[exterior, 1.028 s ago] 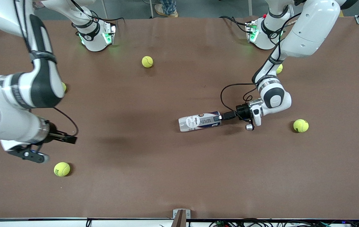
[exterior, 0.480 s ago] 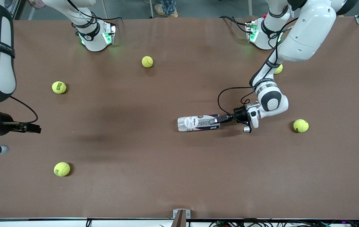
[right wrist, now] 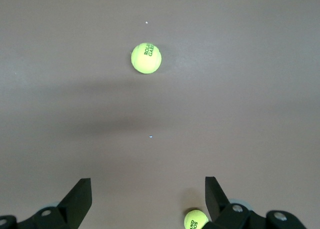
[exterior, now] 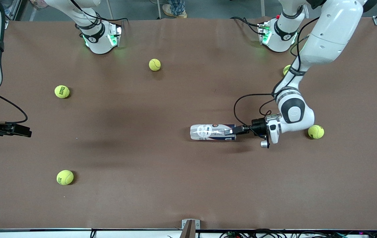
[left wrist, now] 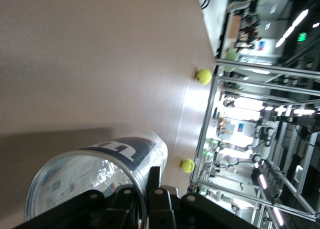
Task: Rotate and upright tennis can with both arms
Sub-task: 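Rotate the can upright with the left gripper and lower it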
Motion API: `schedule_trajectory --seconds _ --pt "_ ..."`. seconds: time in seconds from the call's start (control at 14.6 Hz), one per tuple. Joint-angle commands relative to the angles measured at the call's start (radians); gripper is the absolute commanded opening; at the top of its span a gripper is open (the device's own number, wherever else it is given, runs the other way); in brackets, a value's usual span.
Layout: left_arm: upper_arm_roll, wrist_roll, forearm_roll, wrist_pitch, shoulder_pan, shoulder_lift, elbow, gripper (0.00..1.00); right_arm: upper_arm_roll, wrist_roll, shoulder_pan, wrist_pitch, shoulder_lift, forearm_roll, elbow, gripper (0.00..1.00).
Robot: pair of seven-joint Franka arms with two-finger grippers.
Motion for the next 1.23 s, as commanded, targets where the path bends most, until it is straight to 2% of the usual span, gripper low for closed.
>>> schedule_trajectory --seconds 0.0,0.14,0.41,0.55,0.75,0.96,1.17 --pt "-0.004 -0.305 0.234 -0.016 -0.003 -0.061 0.073 0.00 0.015 -0.011 -0.014 -0.023 -0.022 -0.001 0.002 1.00" --pt "-0.004 -0.489 0.383 -0.077 -0.008 -0.094 0.133 0.00 0.015 -0.015 -0.022 -0.072 -0.048 -0.001 -0.006 1.00" --pt "-0.024 -0.865 0.678 -0.112 -0.032 -0.154 0.246 0.00 0.018 -0.017 -0.027 -0.126 -0.089 0.003 -0.014 1.00" --pt "-0.035 -1.064 0.845 -0.137 -0.078 -0.157 0.334 0.00 0.018 -0.021 -0.027 -0.115 -0.155 0.003 -0.087 1.00" --pt "-0.035 -1.367 1.087 -0.138 -0.222 -0.142 0.454 0.00 0.018 -0.021 -0.021 -0.101 -0.236 0.000 -0.170 1.00" --pt "-0.026 -1.601 1.331 -0.146 -0.383 -0.141 0.497 0.00 0.018 -0.023 -0.014 -0.095 -0.294 -0.003 -0.221 1.00" --pt "-0.021 -1.793 1.575 -0.175 -0.535 -0.092 0.533 0.00 0.018 -0.028 -0.010 -0.090 -0.362 -0.006 -0.277 1.00"
